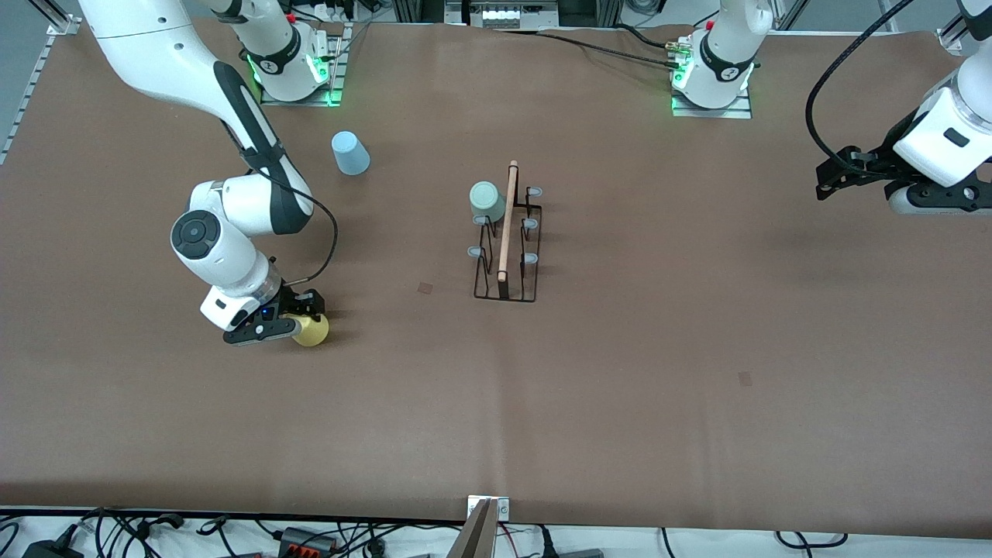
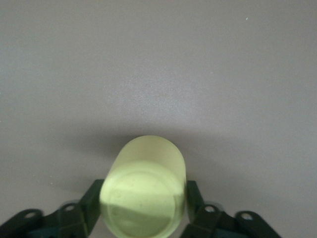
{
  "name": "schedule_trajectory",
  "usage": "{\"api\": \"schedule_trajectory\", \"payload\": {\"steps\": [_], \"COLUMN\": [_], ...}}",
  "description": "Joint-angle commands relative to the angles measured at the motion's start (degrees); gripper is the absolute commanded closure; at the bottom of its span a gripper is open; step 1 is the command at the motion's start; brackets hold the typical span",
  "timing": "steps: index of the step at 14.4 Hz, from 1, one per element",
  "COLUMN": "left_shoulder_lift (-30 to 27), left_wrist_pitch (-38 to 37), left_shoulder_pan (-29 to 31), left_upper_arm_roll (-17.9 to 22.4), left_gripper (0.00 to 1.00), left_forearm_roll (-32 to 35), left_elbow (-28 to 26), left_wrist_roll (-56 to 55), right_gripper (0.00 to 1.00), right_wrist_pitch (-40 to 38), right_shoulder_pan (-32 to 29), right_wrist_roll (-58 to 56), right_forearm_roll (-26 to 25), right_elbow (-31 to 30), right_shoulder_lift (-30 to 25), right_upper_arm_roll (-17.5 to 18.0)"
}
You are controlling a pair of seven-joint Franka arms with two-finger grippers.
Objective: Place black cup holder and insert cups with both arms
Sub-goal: 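Release the teal cup and move the right gripper to the yellow cup, then grasp the yellow cup with the right gripper and carry it to the rack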
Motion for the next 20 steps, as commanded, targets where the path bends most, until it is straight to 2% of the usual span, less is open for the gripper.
{"api": "schedule_trajectory", "payload": {"steps": [1, 2, 6, 9, 13, 17, 20], "left_shoulder_lift": [0.99, 0.99, 0.99, 0.99, 0.99, 0.9, 0.9], "left_wrist_pitch": [-1.52, -1.52, -1.52, -1.61, -1.61, -1.69, -1.78], "left_shoulder_pan": [-0.37, -0.46, -0.63, -0.63, -0.55, -0.55, -0.55], "left_upper_arm_roll": [0.21, 0.21, 0.12, 0.12, 0.12, 0.12, 0.12], "left_gripper": [0.0, 0.0, 0.0, 0.0, 0.0, 0.0, 0.0], "left_forearm_roll": [-0.44, -0.44, -0.36, -0.36, -0.44, -0.36, -0.36], "left_elbow": [2.02, 2.11, 2.02, 2.11, 2.11, 2.11, 2.11], "left_wrist_roll": [1.07, 1.07, 0.98, 0.98, 0.89, 0.89, 0.89], "right_gripper": [0.88, 0.94, 0.96, 0.97, 0.97, 0.97, 0.97], "right_wrist_pitch": [0.42, -0.19, -9.92, -15.03, -25.05, -25.6, -25.51], "right_shoulder_pan": [-0.12, 0.32, 3.91, 9.0, 17.7, 24.91, 26.86], "right_wrist_roll": [-2.33, -2.24, 0.64, 15.19, 37.25, 55.28, 63.04], "right_forearm_roll": [-0.45, -0.46, -0.37, -1.24, -5.02, -5.9, -6.52], "right_elbow": [0.31, 0.92, 2.85, 3.82, 12.07, 14.45, 17.27], "right_shoulder_lift": [-0.64, -1.52, -8.54, -12.33, -11.81, -9.54, -7.6], "right_upper_arm_roll": [-0.08, -0.09, 0.0, 0.27, 0.62, 2.55, 3.25]}}
